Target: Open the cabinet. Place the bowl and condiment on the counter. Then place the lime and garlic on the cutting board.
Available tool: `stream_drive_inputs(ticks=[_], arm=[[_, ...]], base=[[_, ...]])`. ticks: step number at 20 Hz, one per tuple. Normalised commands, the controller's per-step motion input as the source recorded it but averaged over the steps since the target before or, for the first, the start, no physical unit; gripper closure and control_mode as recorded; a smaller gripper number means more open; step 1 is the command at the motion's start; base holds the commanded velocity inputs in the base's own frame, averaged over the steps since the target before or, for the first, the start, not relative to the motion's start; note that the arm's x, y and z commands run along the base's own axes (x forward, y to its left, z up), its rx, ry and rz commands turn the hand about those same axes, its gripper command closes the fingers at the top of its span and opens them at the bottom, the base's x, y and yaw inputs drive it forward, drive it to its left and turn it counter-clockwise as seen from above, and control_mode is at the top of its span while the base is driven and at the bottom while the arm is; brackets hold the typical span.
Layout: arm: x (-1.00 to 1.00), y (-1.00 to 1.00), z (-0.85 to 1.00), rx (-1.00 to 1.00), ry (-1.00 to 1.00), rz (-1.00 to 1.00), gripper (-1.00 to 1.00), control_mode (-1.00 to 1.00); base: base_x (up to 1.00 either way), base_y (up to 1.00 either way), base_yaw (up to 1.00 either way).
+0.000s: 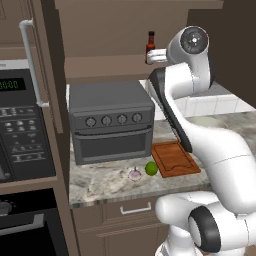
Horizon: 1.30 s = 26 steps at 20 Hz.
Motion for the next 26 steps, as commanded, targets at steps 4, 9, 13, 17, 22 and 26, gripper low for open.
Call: stream_drive_inputs(ticks=[4, 9, 13, 17, 22, 26], arm=[[0.34, 0.0, 0.0, 0.0, 0.0, -0.02, -1.0, -1.0], [0.4, 0.0, 0.0, 0.0, 0.0, -0.02, -1.0, -1.0], [0.39, 0.0, 0.0, 0.0, 0.0, -0.01, -1.0, -1.0], [0.39, 0.0, 0.0, 0.0, 0.0, 0.0, -1.0, -1.0], [0.39, 0.0, 0.0, 0.0, 0.0, -0.01, -1.0, -1.0], [0.39, 0.0, 0.0, 0.0, 0.0, -0.01, -1.0, -1.0]], base=[[0.0, 0.0, 0.0], [0.0, 0.0, 0.0], [0.0, 0.0, 0.0], [0.0, 0.0, 0.0], [0.0, 0.0, 0.0], [0.0, 0.0, 0.0]])
